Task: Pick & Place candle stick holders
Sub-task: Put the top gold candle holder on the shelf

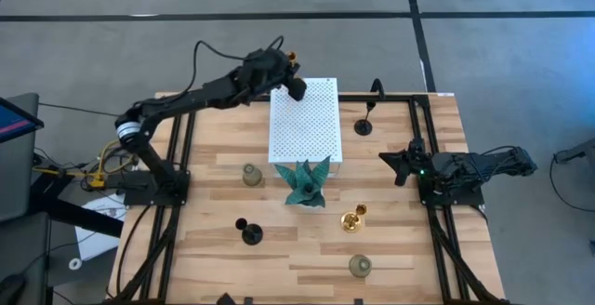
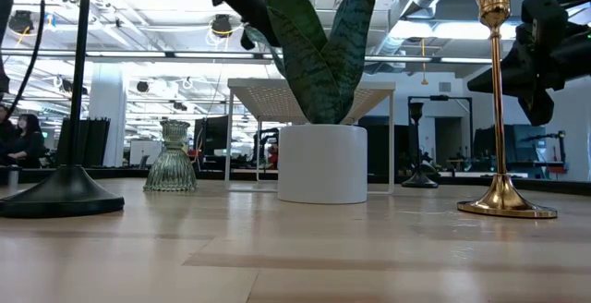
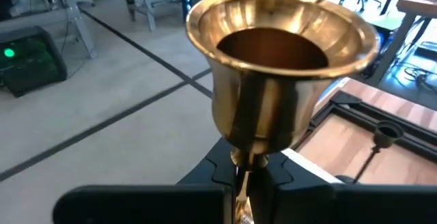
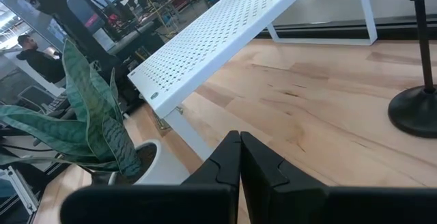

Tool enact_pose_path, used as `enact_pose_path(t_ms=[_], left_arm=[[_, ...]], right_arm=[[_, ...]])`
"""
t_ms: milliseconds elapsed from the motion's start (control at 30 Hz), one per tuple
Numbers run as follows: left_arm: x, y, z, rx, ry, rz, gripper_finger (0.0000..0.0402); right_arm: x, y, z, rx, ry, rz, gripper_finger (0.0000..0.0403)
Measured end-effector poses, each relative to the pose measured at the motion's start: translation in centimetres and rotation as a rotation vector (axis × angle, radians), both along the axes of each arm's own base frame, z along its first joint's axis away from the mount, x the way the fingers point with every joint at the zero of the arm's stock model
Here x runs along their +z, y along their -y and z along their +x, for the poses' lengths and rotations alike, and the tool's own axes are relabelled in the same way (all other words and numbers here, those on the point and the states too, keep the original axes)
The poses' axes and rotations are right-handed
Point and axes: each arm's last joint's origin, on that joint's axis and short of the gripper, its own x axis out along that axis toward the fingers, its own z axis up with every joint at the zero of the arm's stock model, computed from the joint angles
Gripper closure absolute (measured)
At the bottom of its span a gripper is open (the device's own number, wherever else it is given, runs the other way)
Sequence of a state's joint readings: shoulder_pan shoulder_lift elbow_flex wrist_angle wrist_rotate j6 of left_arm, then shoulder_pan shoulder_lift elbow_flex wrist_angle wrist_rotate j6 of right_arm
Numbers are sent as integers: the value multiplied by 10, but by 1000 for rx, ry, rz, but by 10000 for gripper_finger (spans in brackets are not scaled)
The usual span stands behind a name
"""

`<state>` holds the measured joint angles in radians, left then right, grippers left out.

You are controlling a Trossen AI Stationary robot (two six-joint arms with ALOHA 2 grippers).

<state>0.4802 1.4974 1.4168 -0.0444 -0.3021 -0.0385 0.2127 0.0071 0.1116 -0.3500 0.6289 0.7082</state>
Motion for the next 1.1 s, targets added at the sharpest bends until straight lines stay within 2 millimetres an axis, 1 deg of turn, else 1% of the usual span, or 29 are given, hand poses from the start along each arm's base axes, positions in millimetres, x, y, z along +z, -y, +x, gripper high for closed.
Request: enact_pose_path(t_ms=[133,233,500,700,933,1100], left_arm=[[-7,-12,1,-2,18,-51,390],[-12,-17,2,9,8,-64,390],[-19,-18,3,9,-28,-101,390],[-19,-18,3,12,-27,-108,390],[-33,-20,15,8,-47,-138,390],[-34,-20,16,18,-44,-135,390]], right_arm=[[0,0,0,0,0,0,403],[0,0,0,0,0,0,403],[0,0,0,0,-1,0,403],[0,0,0,0,-1,-1,403],[0,0,0,0,-1,-1,403],[0,0,0,0,-1,-1,403]])
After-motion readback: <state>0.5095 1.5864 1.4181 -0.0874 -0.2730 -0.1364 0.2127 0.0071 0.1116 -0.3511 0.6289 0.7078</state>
